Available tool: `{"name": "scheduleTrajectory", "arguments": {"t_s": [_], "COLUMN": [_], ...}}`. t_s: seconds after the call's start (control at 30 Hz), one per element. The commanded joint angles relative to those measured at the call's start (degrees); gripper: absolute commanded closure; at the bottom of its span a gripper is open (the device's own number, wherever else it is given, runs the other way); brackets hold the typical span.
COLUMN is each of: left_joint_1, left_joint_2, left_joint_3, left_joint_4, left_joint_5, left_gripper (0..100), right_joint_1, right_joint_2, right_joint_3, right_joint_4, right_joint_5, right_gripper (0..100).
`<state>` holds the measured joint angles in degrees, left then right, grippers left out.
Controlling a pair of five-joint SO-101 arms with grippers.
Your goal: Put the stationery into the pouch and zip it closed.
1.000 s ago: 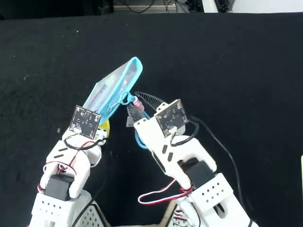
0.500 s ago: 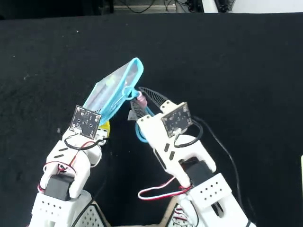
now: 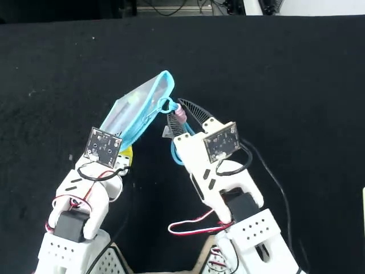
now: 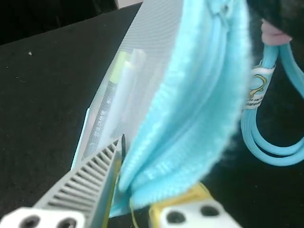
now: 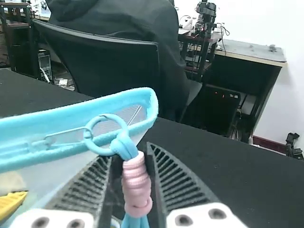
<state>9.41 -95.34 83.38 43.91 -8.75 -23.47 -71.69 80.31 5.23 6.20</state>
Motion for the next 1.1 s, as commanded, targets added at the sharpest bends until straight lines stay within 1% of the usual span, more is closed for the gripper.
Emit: {"name": "scheduleTrajectory", "arguments": {"t_s": [0.0, 0.47, 1.07], "left_joint_1": [-0.13, -0.22, 0.4], "left_joint_2": [0.35, 0.35, 0.35], "left_joint_3": [-0.75, -0.66, 2.33], "left_joint_4": [1.14, 1.14, 0.7], "left_joint_5": [-0.53, -0.53, -0.18], "left_gripper": [97, 97, 97], "right_joint_1": [2.37, 2.55, 2.64], "right_joint_2": [0.48, 0.57, 0.04], "right_joint_3": [-0.48, -0.4, 1.01], "right_joint_4": [-1.85, -1.93, -1.93], "right_joint_5": [-0.62, -0.62, -0.35], "right_gripper": [98.8, 98.8, 98.8]}}
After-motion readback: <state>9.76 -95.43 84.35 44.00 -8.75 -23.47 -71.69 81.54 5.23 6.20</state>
